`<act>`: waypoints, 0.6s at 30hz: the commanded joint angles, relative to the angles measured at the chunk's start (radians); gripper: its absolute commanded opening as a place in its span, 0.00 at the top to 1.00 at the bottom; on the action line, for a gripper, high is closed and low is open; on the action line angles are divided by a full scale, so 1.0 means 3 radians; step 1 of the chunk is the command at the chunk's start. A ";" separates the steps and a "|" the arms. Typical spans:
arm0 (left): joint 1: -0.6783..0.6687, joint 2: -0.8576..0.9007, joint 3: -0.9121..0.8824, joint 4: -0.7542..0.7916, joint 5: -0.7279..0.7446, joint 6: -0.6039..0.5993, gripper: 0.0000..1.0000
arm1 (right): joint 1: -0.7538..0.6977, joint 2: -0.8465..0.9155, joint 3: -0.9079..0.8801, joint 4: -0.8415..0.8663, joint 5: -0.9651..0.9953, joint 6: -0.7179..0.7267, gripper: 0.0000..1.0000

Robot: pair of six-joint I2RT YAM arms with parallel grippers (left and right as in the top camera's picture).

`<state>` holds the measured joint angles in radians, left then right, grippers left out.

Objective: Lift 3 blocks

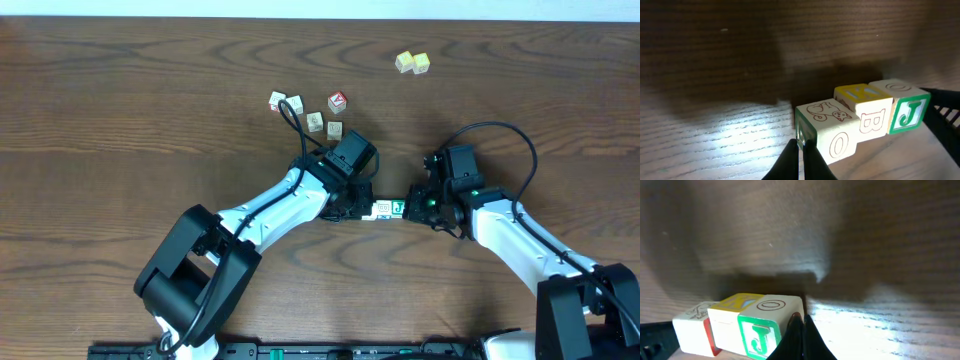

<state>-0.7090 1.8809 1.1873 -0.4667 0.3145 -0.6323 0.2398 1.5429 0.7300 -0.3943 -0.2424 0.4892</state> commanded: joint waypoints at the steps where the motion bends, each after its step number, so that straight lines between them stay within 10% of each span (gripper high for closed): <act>1: -0.0017 0.0149 0.0024 0.0031 0.0020 -0.0029 0.93 | 0.0055 0.0008 -0.0004 0.0004 -0.0065 0.0013 0.99; 18: 0.0019 0.0231 0.0027 0.0140 -0.0224 -0.0014 0.93 | 0.0046 0.0008 -0.0003 -0.0009 0.0079 0.0011 0.99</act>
<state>-0.7090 1.9434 1.1873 -0.4210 0.2913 -0.6323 0.2447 1.5433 0.7296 -0.3962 -0.2279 0.4892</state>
